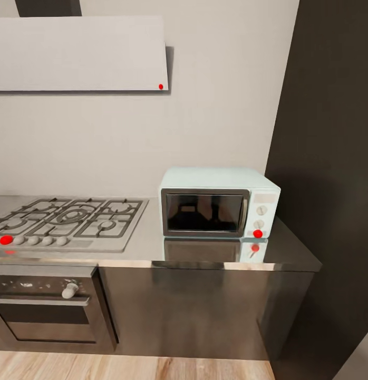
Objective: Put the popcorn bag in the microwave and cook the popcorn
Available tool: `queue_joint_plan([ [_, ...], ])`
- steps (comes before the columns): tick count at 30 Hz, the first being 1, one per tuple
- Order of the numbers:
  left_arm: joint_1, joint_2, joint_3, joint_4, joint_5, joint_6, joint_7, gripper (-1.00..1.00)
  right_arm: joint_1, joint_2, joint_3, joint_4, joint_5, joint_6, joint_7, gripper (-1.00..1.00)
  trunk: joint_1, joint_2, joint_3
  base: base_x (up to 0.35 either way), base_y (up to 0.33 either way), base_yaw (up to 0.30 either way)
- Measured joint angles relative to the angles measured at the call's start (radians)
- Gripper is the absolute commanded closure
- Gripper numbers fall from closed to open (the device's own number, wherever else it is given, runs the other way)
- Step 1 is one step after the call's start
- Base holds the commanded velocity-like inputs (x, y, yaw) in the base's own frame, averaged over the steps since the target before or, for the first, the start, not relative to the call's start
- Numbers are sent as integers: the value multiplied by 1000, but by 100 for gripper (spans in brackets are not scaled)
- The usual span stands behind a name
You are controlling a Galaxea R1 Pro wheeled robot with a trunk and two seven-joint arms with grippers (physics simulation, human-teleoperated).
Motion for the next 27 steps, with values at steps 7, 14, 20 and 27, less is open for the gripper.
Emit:
queue_joint_plan([
  [7, 0, 0, 0, 1, -1, 0, 2, -100, 0, -1, 6, 0, 10, -1, 0, -100, 0, 0, 0, 0, 0, 0],
  [14, 0, 0, 0, 2, 0, -1, 2, -100, -1, -2, 5, -144, 15, 2, 5, -100, 0, 0, 0, 0, 0, 0],
  [20, 0, -1, -2, 2, -4, -1, 2, -100, -1, -11, 6, -582, 20, 315, 10, -100, 0, 0, 0, 0, 0, 0],
  [27, 0, 0, -3, 1, -5, -2, 2, -100, -1, -27, -6, -1111, 20, 715, 10, -100, 0, 0, 0, 0, 0, 0],
])
